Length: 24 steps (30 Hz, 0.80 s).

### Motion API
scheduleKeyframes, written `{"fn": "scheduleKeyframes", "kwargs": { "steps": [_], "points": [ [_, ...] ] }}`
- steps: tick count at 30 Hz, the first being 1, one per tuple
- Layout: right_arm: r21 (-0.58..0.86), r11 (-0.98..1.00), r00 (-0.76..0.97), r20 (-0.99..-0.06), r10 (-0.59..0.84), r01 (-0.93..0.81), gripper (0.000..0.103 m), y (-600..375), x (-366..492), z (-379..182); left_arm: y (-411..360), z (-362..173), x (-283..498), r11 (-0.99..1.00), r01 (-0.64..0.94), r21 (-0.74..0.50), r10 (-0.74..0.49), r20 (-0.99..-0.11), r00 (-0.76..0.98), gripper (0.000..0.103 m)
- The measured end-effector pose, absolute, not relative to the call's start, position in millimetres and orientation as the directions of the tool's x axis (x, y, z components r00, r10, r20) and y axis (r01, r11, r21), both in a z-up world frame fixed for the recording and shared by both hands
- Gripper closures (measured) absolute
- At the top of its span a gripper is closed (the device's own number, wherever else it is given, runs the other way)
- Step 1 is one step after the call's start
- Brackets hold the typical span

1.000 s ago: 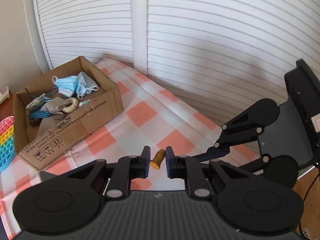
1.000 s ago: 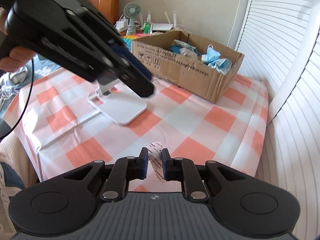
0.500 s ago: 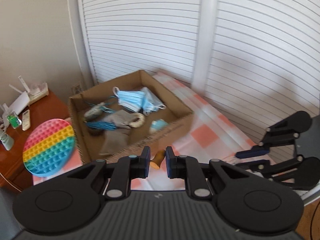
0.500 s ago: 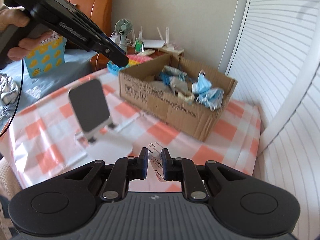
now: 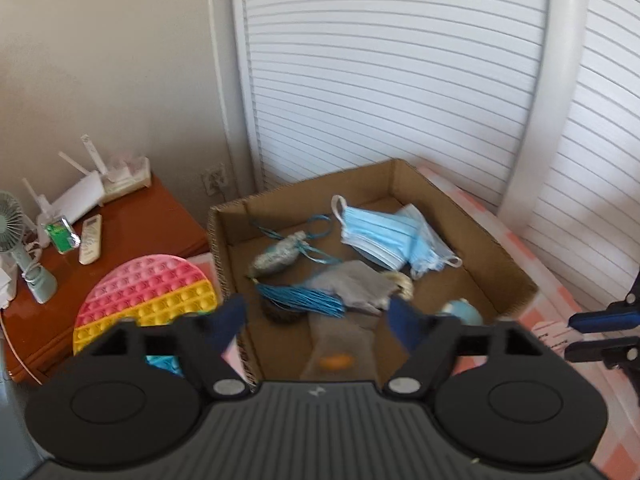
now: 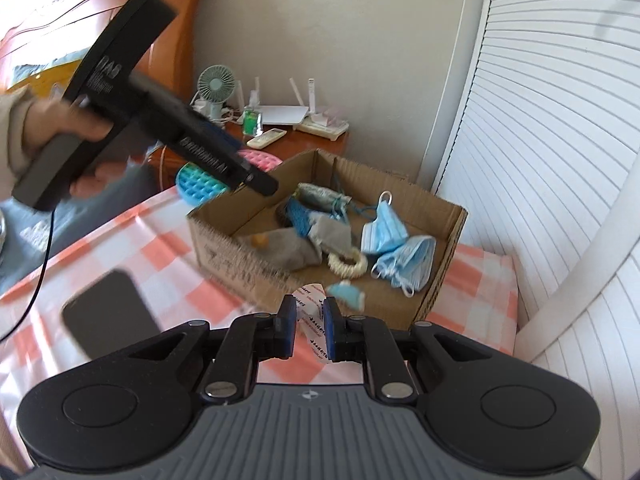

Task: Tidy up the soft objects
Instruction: 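Carry the earplug and paper strips over the cardboard box with both tools, then open both tools to drop earplug and paper strips into the box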

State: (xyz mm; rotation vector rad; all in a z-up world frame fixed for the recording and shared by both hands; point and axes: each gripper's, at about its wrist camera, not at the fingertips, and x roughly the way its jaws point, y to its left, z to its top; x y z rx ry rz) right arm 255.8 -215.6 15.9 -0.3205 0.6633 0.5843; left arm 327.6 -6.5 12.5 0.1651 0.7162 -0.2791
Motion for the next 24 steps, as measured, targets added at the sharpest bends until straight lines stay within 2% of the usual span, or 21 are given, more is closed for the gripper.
{"fn": "scheduleKeyframes", "kwargs": {
  "steps": [2,4,6,11,14,16,18,20,21,24],
  "points": [
    [-0.090,0.800,0.640,-0.655,0.401,-0.594,0.086,-212.1,267.6,16.6,-1.4,11.6,324.5,0.951,0.301,0.066,-0.188,-0.649,0.737,0.017],
    [-0.085,0.806,0.644,-0.653,0.399,-0.585,0.086,-209.0,278.9,16.6,5.8,11.4,317.0,0.952,0.300,0.060,-0.195,-0.638,0.745,0.009],
    [-0.079,0.812,0.646,-0.653,0.396,-0.578,0.086,-205.4,291.0,15.8,10.4,10.9,306.4,0.950,0.305,0.067,-0.198,-0.626,0.754,0.008],
    [-0.056,0.831,0.649,-0.655,0.387,-0.553,0.086,-193.2,324.1,13.8,14.7,8.0,278.7,0.929,0.327,0.173,-0.172,-0.580,0.796,0.004],
    [-0.034,0.845,0.650,-0.655,0.385,-0.534,0.083,-184.5,339.5,11.8,20.5,8.4,267.0,0.929,0.324,0.181,-0.173,-0.561,0.810,0.002],
    [-0.026,0.857,0.651,-0.663,0.371,-0.515,0.065,-178.8,346.2,9.9,24.7,8.4,262.5,0.932,0.320,0.171,-0.176,-0.557,0.811,0.002],
    [-0.026,0.870,0.658,-0.665,0.353,-0.493,0.028,-173.2,348.1,8.6,28.2,8.7,258.8,0.939,0.305,0.161,-0.170,-0.553,0.816,0.002],
    [-0.031,0.883,0.674,-0.659,0.335,-0.469,0.012,-170.2,344.0,7.8,31.2,9.3,253.0,0.942,0.300,0.148,-0.173,-0.551,0.816,0.002],
    [-0.027,0.887,0.679,-0.655,0.333,-0.461,0.008,-169.8,341.0,8.1,32.2,10.0,250.8,0.944,0.297,0.144,-0.173,-0.550,0.817,0.001],
    [-0.017,0.915,0.693,-0.659,0.293,-0.403,0.004,-169.8,332.6,11.4,34.4,11.9,242.7,0.952,0.275,0.136,-0.160,-0.546,0.822,0.001]
  ]
}}
